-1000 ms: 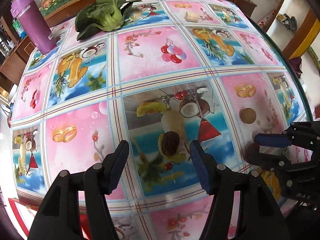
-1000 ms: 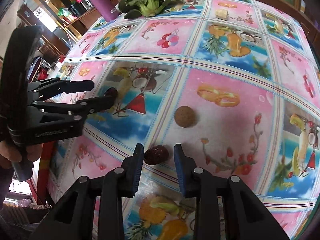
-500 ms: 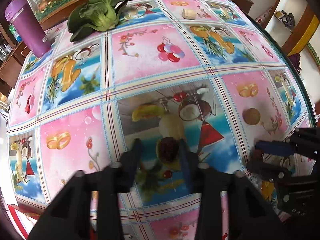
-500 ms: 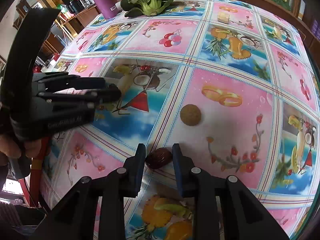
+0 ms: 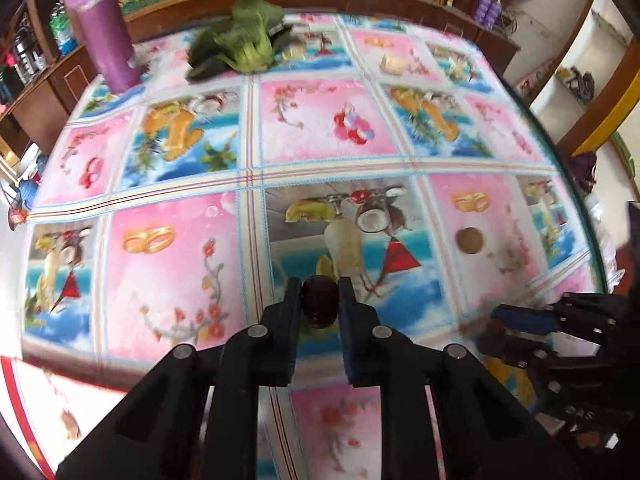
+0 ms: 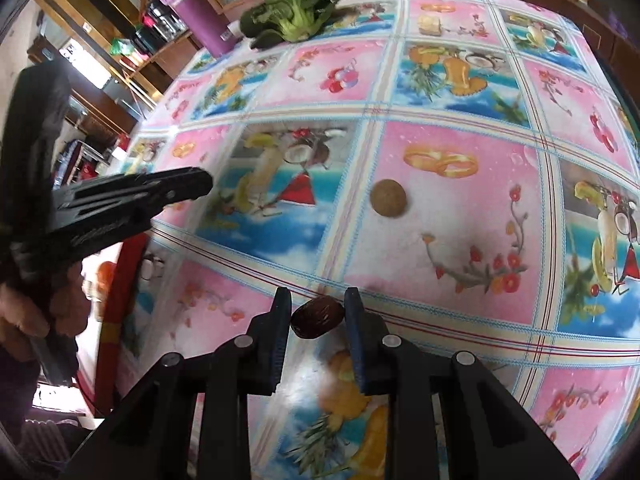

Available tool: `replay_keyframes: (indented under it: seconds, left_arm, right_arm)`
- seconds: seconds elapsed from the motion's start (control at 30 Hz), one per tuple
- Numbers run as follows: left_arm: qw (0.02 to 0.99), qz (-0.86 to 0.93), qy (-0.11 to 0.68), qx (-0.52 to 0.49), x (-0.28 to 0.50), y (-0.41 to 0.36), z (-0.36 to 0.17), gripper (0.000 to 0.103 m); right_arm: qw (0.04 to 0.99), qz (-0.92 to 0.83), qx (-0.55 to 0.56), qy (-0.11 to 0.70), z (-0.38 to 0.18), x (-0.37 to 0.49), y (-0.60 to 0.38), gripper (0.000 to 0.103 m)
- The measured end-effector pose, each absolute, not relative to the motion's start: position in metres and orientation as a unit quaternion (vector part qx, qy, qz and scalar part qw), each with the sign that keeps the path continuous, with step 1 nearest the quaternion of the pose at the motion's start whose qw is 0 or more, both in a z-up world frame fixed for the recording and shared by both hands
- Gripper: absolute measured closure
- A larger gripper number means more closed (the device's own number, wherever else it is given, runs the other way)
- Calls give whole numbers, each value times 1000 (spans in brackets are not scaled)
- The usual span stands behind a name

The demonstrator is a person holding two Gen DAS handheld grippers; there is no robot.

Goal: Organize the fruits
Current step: 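Carry both dates over the white tray and open both tools to drop them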

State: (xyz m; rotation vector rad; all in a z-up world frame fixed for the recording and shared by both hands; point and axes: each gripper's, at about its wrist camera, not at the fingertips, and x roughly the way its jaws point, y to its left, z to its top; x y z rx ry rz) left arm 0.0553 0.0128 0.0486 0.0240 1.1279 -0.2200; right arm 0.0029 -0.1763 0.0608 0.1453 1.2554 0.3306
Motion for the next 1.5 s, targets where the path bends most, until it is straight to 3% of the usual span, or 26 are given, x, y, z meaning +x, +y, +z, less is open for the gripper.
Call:
replay_keyframes:
  seconds: [0.3, 0.67, 0.97, 1.5]
  left_arm:
    - [866, -33, 499, 1, -11, 46, 97, 84]
    - [873, 109, 474, -16, -92, 133, 120, 83]
    - [865, 168, 471, -36, -123, 186, 114, 83]
    - [845, 177, 504, -32, -135, 214, 81, 83]
  right_arm:
    - [800, 219, 43, 556, 89, -1, -120, 77]
    - [775, 334, -26, 536, 102, -16, -2, 77]
    - [757, 376, -70, 530, 101, -30, 59, 77]
    - [721, 400, -126, 551, 77, -65, 109, 77]
